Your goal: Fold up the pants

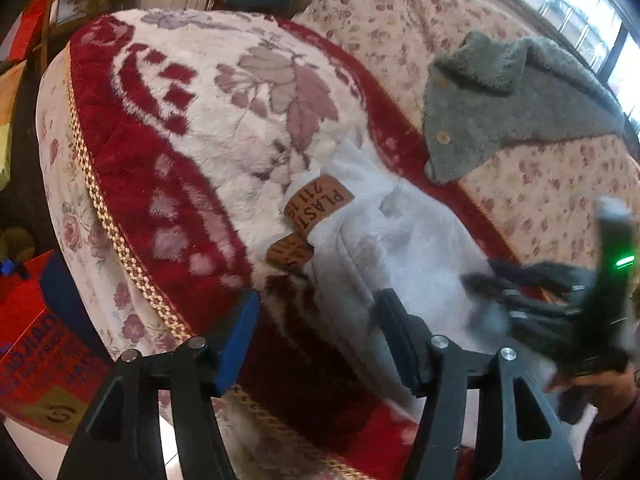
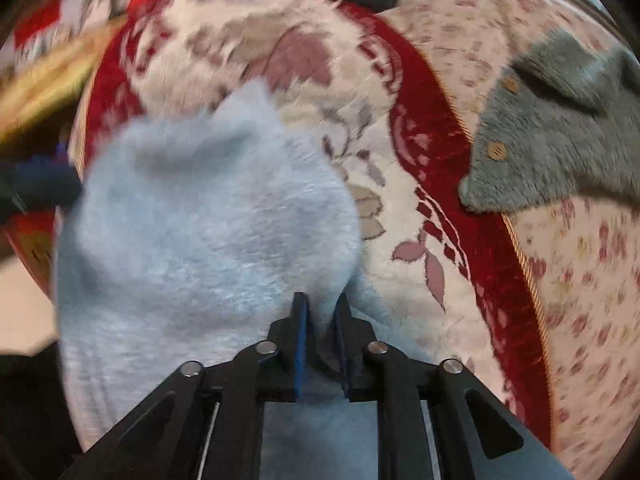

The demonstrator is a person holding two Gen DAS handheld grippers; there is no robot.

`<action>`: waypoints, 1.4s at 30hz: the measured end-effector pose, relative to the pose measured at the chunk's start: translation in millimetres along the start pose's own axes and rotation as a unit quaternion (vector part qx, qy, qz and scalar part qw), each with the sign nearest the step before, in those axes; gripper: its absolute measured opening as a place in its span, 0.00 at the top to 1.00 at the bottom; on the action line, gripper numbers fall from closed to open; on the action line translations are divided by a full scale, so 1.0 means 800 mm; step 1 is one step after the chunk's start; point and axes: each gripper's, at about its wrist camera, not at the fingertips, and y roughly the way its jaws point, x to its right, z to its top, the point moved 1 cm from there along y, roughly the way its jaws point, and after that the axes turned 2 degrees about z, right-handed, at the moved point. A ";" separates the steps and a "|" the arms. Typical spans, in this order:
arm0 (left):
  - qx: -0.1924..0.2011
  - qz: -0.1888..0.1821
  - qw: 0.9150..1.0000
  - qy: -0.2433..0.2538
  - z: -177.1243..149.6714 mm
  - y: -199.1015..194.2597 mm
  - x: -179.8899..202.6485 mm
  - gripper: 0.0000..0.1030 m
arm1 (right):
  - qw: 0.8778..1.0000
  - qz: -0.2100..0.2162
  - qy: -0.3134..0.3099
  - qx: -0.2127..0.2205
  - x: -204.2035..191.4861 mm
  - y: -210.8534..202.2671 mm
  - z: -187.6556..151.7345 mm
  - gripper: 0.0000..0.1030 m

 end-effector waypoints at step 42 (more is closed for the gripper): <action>-0.014 -0.097 0.995 0.023 0.044 0.074 0.010 0.85 | 0.961 0.207 0.167 0.072 0.002 -0.064 -0.043 0.88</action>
